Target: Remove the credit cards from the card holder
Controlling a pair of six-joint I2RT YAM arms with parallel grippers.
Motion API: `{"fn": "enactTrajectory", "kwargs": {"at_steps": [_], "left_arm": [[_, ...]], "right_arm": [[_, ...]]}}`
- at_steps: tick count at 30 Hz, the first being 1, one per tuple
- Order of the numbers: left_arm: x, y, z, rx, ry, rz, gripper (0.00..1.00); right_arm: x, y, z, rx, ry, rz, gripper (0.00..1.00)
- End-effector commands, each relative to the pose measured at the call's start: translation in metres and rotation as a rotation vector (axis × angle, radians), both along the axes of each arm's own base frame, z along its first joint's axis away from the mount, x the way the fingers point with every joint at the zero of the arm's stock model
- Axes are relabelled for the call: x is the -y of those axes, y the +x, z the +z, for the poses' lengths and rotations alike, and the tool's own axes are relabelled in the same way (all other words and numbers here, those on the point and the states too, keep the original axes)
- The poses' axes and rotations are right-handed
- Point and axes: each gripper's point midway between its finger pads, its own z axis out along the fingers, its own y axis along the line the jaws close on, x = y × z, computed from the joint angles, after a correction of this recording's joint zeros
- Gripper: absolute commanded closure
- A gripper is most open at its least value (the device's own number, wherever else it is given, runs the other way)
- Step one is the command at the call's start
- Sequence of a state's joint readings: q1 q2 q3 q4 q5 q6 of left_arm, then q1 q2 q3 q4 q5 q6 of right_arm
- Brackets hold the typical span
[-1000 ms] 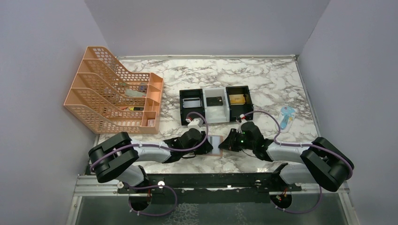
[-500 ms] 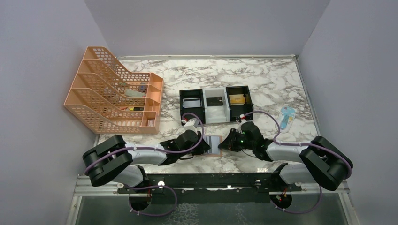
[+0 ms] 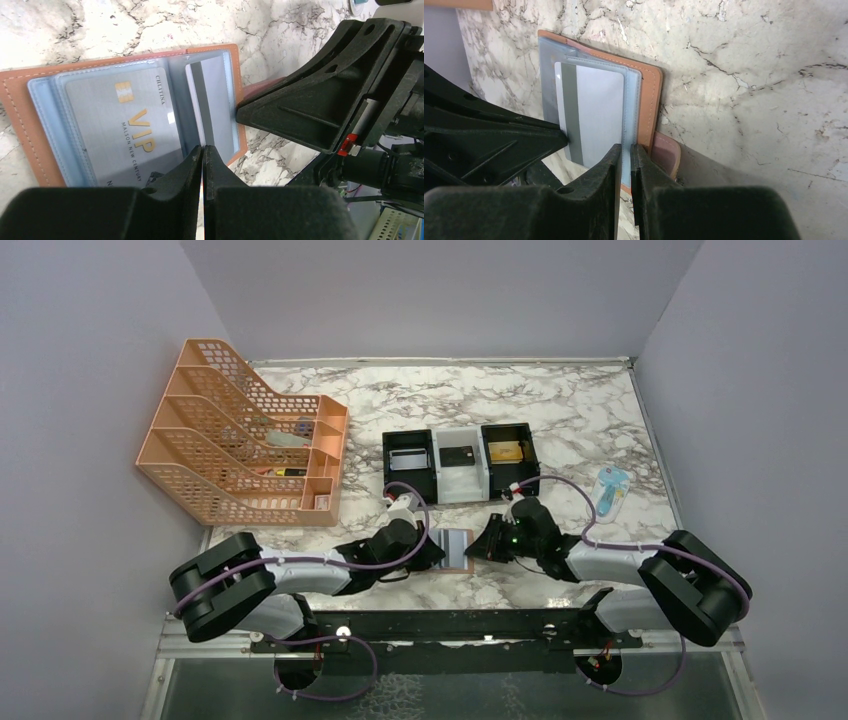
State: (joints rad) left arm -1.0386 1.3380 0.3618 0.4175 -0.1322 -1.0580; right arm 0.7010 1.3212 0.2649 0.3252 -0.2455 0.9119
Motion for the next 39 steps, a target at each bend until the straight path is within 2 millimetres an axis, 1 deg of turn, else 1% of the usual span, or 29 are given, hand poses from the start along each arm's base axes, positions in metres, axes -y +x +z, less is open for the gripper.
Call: {"fn": "enactTrajectory", "kwargs": {"at_steps": [1,8,10,12,17,19,22,23,25,28,31,34,39], "left_arm": [[0.000,0.004,0.014,0.042,-0.049,0.022,0.92],[-0.009,0.004,0.014,0.057,-0.043,0.041,0.92],[-0.010,0.004,0.014,0.064,-0.036,0.038,0.92],[-0.010,0.003,0.013,0.064,-0.025,0.031,0.91],[-0.008,0.003,0.010,0.057,-0.013,0.021,0.91],[-0.007,0.004,0.010,0.058,-0.012,0.020,0.91],[-0.006,0.004,0.011,0.059,-0.013,0.019,0.91],[-0.005,0.004,0.012,0.060,-0.015,0.020,0.91],[-0.006,0.005,0.013,0.062,-0.017,0.021,0.91],[-0.006,0.005,0.013,0.065,-0.018,0.023,0.91],[-0.006,0.004,0.013,0.063,-0.015,0.015,0.89],[-0.001,0.003,0.012,0.062,-0.010,-0.010,0.85],[0.007,0.003,0.014,0.044,-0.025,-0.020,0.82]], "right_arm": [[0.036,-0.024,-0.045,-0.117,-0.229,-0.001,0.86],[0.032,-0.014,-0.033,-0.079,-0.238,0.009,0.86],[0.027,-0.013,-0.026,-0.060,-0.223,0.039,0.86],[0.020,-0.011,-0.014,-0.035,-0.197,0.075,0.85],[-0.006,-0.005,0.027,0.062,-0.078,0.177,0.84],[-0.015,-0.004,0.041,0.098,-0.036,0.216,0.84],[-0.024,0.000,0.049,0.109,-0.007,0.240,0.84],[-0.026,0.001,0.048,0.103,-0.007,0.242,0.84],[-0.028,0.002,0.040,0.080,-0.016,0.247,0.84],[-0.027,0.000,0.023,0.032,-0.044,0.249,0.84],[-0.018,0.001,0.000,-0.022,-0.113,0.209,0.84],[-0.010,-0.002,-0.018,-0.060,-0.159,0.183,0.84],[-0.004,-0.008,-0.030,-0.092,-0.167,0.159,0.84]]}}
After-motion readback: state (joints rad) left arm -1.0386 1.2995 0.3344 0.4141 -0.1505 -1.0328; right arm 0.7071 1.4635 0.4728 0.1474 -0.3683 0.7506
